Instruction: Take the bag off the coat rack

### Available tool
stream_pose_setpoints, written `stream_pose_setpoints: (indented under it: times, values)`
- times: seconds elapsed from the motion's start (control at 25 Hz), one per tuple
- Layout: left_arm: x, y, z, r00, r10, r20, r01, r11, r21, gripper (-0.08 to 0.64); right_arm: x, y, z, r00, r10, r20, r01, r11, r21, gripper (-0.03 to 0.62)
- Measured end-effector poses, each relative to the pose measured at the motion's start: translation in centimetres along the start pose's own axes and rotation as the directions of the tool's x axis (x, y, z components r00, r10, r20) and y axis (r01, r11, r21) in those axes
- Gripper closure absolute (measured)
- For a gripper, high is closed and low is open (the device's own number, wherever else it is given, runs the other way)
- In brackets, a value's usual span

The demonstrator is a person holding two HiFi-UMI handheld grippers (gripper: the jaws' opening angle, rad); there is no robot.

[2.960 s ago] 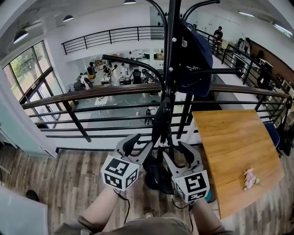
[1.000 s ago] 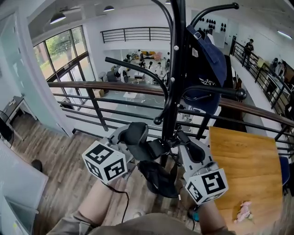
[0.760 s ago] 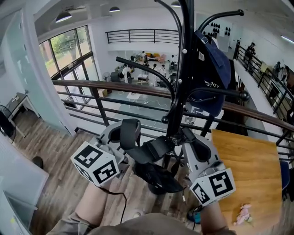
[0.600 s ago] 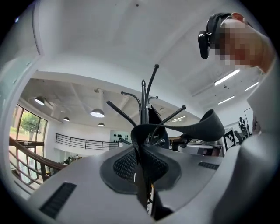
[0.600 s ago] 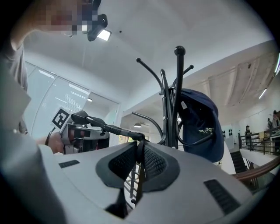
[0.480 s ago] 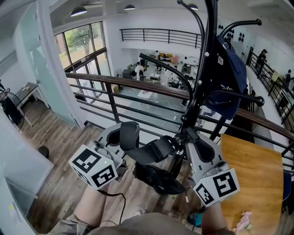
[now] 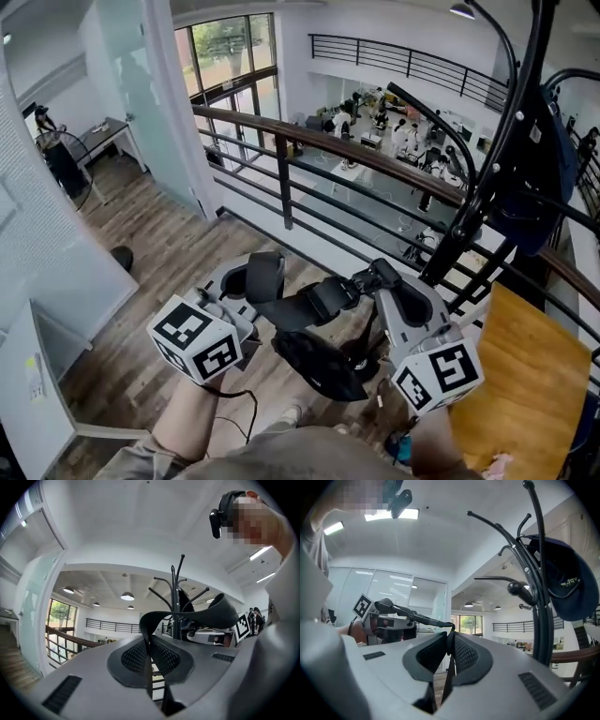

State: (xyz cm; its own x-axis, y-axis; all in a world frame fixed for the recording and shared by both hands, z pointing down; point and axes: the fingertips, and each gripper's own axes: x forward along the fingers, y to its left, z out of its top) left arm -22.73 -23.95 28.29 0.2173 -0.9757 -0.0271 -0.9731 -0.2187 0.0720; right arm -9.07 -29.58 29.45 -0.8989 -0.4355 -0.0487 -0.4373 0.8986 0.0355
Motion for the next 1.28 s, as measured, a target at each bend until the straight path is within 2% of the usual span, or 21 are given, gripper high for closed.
stream_pose_setpoints:
  times: [0.28,0.64,0.8,1.0,1.28]
  values:
    - [-5.9,3.2,-2.0,0.987,0.159,-0.037,-0.159,0.987,-0.013,0.534,3.1,4.9,-2.6,0.989,0.145,-0.031,-0.144,0.989,0.034,0.540]
    - [-12.1,6.1,-4.7,0.942,0.321,-0.099,-0.321,0.947,0.018,0.534,6.9,10.3,-5.5,0.945,0.317,-0.078,-0.314,0.948,0.049,0.538]
    - [-13.7,6.6,-6.8,0.921,0.365,-0.133,-0.368,0.930,0.004,0.534,7.6,11.9,-7.7,0.923,0.367,-0.120,-0.361,0.930,0.067,0.538]
    - [-15.3,7.4,-9.4,0.897,0.402,-0.183,-0.411,0.911,-0.015,0.533,8.4,13.0,-10.3,0.905,0.388,-0.175,-0.373,0.921,0.112,0.538]
    - [-15.9,7.5,-8.0,0.895,0.411,-0.171,-0.423,0.906,-0.033,0.532,8.7,13.2,-9.3,0.895,0.405,-0.188,-0.388,0.914,0.121,0.538]
